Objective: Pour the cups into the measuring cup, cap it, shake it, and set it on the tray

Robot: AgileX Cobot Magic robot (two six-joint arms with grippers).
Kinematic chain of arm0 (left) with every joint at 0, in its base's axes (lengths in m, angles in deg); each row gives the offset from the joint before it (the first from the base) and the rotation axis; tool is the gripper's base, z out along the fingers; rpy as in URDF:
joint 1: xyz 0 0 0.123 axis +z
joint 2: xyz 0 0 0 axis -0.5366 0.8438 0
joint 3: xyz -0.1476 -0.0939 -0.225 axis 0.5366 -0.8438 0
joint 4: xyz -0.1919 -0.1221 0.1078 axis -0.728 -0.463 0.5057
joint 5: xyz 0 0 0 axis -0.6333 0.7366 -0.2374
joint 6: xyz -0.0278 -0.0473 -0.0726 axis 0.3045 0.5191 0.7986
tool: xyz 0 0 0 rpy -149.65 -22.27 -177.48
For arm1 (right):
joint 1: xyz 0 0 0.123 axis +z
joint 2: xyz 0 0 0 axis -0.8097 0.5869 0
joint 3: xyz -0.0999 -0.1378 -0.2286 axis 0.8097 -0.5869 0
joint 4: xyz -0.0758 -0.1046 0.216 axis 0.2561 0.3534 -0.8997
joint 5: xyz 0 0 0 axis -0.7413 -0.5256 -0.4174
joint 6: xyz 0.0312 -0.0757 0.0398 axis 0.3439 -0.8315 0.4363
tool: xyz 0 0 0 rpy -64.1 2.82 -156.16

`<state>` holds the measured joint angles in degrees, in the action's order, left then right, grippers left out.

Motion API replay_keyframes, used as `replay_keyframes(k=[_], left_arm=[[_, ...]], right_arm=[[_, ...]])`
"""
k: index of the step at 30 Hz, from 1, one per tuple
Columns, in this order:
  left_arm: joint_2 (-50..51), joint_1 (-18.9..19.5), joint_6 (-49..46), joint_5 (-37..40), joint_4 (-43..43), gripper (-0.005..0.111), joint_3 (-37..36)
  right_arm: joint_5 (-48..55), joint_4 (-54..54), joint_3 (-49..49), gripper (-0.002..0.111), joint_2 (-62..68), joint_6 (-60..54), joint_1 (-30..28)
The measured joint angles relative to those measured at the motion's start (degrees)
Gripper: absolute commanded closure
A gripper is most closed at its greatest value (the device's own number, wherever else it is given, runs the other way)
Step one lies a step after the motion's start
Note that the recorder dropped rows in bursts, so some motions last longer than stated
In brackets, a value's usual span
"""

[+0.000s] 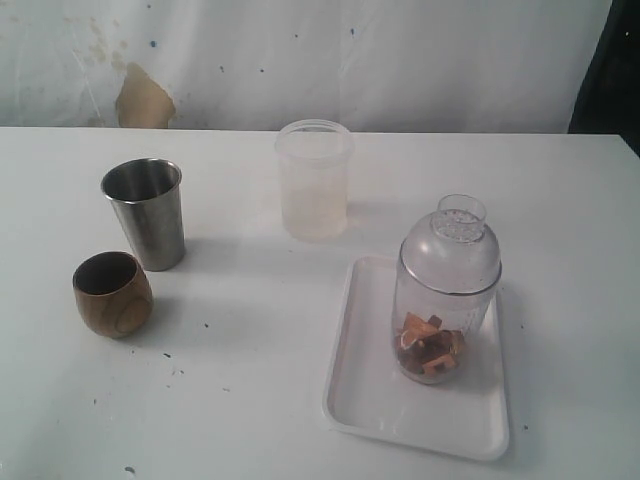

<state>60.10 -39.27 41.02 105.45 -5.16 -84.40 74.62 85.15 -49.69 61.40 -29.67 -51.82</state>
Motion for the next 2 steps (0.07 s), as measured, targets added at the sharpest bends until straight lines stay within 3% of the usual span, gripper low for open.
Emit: replay_keyframes(k=[2], left_arm=[[0.0, 0.0, 0.0, 0.0, 0.0, 0.107, 0.0]], right_arm=[[0.0, 0.0, 0.0, 0.108, 0.0, 0.0, 0.0]])
